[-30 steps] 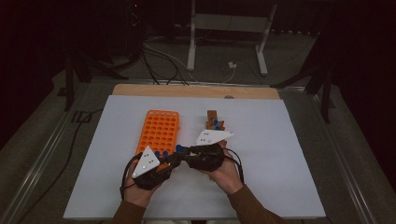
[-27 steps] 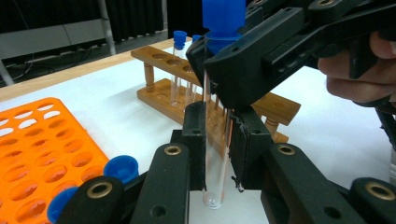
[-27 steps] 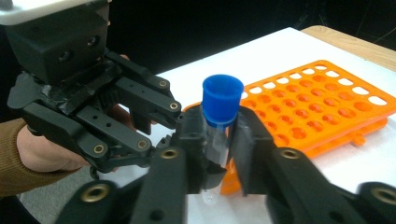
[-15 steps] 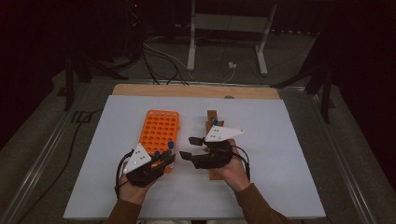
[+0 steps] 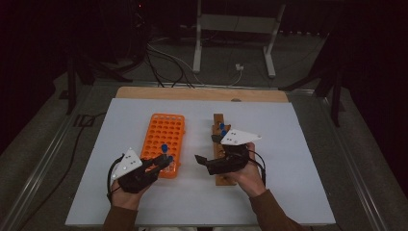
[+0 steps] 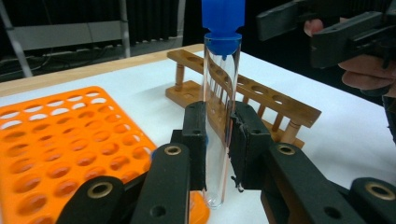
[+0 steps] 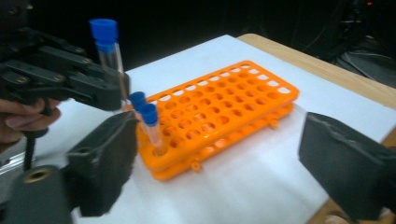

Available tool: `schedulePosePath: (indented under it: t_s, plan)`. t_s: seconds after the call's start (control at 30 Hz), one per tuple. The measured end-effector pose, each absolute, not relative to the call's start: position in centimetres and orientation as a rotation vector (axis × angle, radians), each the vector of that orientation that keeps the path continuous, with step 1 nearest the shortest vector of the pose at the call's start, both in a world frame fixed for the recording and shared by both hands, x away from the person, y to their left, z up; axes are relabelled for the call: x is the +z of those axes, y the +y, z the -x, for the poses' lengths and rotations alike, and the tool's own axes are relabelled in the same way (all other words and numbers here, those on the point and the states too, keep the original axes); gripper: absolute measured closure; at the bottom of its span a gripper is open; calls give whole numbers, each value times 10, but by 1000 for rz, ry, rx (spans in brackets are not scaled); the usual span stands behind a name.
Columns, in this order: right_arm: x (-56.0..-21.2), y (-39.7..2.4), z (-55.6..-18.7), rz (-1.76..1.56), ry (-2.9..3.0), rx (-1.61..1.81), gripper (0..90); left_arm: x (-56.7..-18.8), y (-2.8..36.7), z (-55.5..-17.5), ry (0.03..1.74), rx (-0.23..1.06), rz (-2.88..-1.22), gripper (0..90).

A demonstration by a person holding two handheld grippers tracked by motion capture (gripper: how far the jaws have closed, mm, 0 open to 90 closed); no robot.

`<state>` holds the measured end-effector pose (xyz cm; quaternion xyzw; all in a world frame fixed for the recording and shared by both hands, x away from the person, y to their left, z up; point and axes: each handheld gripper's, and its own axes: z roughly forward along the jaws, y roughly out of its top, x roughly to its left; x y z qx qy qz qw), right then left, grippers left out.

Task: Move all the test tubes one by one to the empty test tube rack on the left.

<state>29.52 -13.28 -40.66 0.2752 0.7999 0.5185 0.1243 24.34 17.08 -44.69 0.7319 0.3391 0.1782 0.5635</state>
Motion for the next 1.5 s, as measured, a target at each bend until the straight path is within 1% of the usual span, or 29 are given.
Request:
schedulePosePath:
  t_s: [0.13,0.4,1.03,1.23,1.5]
  plan:
    - [-407,-138,-296,-822,2316,1497,40,-445,178,-242,802,433,-1715,785]
    - [-410,-151,-295,-848,2298,1477,2,-445,189,-242,810,457,-1703,784]
    - [-414,-176,-293,-876,2277,1438,0,-463,194,-254,854,555,-1733,785]
    - [-413,-178,-292,-880,2270,1451,0,-470,196,-258,882,537,-1735,785]
    - [-416,-176,-293,-876,2286,1446,0,-481,193,-260,914,515,-1780,784]
